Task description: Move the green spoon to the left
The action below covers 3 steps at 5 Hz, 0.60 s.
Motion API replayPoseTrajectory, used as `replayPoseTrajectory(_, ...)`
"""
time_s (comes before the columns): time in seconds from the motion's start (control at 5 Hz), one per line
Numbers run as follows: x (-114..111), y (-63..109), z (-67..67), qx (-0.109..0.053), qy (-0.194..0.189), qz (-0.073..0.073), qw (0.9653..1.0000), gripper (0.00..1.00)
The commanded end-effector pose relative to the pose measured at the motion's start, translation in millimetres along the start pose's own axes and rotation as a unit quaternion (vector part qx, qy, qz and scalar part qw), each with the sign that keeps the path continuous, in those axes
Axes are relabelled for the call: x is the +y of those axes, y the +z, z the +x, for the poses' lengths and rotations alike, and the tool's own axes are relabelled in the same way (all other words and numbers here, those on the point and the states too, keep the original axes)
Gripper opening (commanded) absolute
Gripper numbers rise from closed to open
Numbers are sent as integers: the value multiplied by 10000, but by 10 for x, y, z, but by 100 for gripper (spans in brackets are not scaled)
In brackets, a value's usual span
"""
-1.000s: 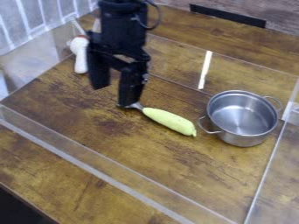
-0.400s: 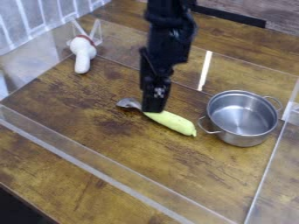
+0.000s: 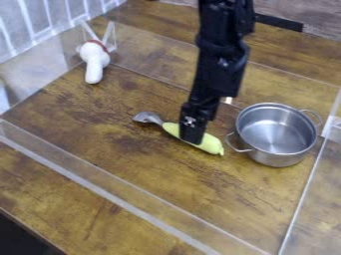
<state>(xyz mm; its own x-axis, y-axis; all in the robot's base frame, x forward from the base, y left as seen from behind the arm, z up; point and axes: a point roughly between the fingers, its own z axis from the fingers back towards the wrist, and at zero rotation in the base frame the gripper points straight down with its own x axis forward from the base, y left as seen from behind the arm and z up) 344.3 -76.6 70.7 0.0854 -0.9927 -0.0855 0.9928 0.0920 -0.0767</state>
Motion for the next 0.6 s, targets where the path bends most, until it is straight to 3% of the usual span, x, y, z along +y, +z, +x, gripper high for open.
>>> replayPoseTrajectory(0.0,118,178,143,-92,-967,463,9942,100)
replayPoseTrajectory(0.4,268,-30,98,-216,-1557,563,9860,100)
